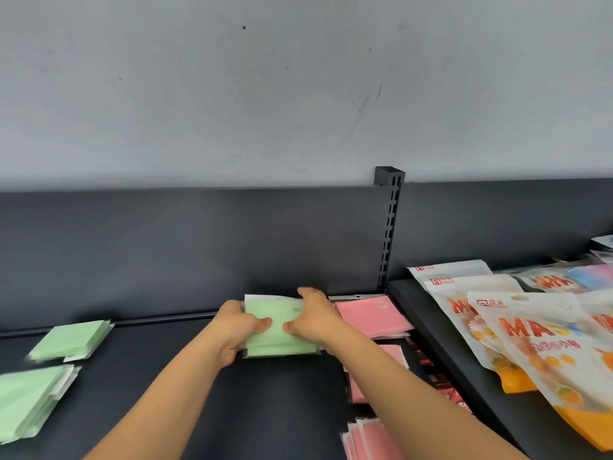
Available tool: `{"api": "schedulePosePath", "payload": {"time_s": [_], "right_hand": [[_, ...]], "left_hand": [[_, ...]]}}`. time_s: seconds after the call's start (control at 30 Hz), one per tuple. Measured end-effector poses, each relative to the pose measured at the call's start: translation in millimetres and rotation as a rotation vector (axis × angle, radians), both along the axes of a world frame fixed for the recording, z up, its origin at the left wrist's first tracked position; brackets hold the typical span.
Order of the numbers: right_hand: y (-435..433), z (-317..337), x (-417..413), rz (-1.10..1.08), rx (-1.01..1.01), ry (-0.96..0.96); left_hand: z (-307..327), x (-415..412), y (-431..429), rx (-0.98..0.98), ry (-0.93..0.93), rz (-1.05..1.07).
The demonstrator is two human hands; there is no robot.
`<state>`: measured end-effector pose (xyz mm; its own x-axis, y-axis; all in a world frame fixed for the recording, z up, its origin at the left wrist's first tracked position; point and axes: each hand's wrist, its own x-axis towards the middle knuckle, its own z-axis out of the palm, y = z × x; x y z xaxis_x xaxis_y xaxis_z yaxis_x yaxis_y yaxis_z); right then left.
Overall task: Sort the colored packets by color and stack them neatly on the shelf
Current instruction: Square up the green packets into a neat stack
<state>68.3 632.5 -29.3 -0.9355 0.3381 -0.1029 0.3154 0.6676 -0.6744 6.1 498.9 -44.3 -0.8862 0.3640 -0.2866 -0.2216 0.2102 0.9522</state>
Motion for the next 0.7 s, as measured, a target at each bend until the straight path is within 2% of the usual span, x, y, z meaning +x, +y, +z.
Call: {"api": "schedulePosePath", "payload": {"time_s": [0.07,0.2,0.27,0.57,0.7], "right_hand": [[-13,1,3,-0.019,-0.1,0.067],[-40,-10,2,-0.071,-0.61,0.094],[-54,-17,3,-0.073,-0.723,0.086],[-79,-23,37,0.024,-0.698,0.055],[-85,-23,55,0.052,-0.671,0.071]], "left_hand": [[5,8,-21,0.034,0.088,0.009],[12,27,-65,0.015,0.188,-0.095],[8,32,-80,-0.007,0.186,-0.076],[-13,71,-102,0.013,0.202,0.136],[-19,89,-107,-0.017,0.269,0.175]]}}
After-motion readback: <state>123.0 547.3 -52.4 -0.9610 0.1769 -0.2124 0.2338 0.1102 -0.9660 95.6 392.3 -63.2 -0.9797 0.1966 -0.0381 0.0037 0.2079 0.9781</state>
